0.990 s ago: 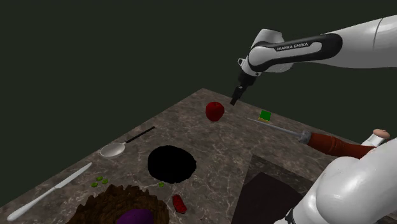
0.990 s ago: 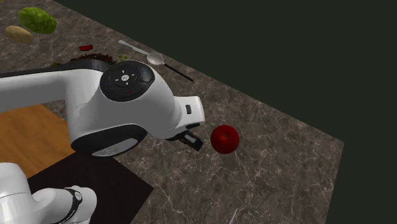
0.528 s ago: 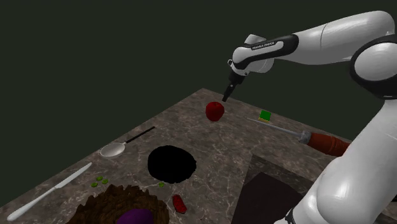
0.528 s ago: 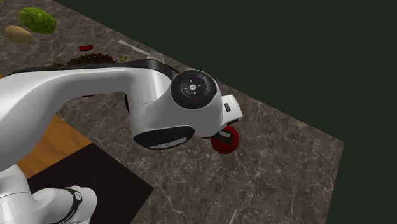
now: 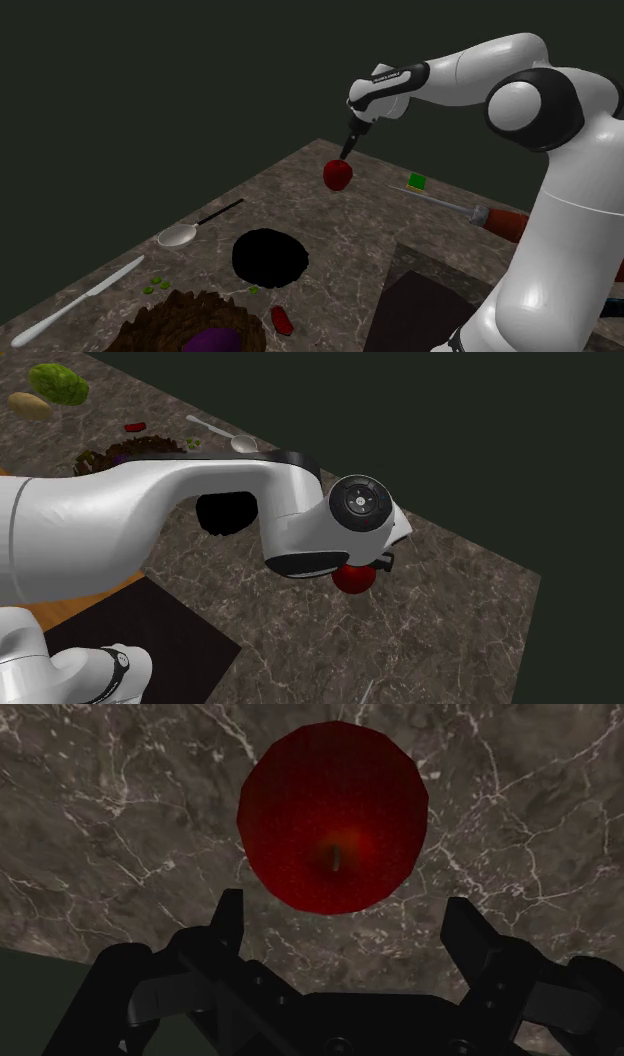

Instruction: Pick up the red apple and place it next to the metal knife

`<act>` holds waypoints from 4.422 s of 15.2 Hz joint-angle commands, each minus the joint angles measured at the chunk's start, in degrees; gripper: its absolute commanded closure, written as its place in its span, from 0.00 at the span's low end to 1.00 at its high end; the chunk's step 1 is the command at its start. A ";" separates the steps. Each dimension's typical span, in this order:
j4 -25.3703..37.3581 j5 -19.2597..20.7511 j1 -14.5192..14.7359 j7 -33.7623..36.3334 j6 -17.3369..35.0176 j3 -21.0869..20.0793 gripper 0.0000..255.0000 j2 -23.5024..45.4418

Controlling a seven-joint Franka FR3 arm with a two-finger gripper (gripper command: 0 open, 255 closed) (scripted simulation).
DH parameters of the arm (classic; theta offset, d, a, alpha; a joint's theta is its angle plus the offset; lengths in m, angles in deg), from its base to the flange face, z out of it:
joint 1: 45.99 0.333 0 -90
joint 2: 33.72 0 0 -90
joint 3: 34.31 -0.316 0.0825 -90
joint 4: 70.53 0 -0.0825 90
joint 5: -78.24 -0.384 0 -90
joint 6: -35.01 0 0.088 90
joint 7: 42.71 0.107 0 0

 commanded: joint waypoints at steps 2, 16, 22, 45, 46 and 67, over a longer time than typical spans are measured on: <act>-0.17 -0.85 -0.08 -0.54 1.63 -0.33 0.00 1.55; -0.50 -1.54 -0.16 -0.97 3.08 -0.61 1.00 2.76; -0.50 -1.54 -0.16 -0.97 3.08 -0.61 1.00 2.77; 11.61 2.23 0.06 3.12 -12.77 0.52 1.00 -1.55; 12.33 2.30 0.03 3.25 -13.51 0.54 1.00 -1.59; 14.92 6.90 5.12 12.96 -21.00 -2.00 1.00 -8.11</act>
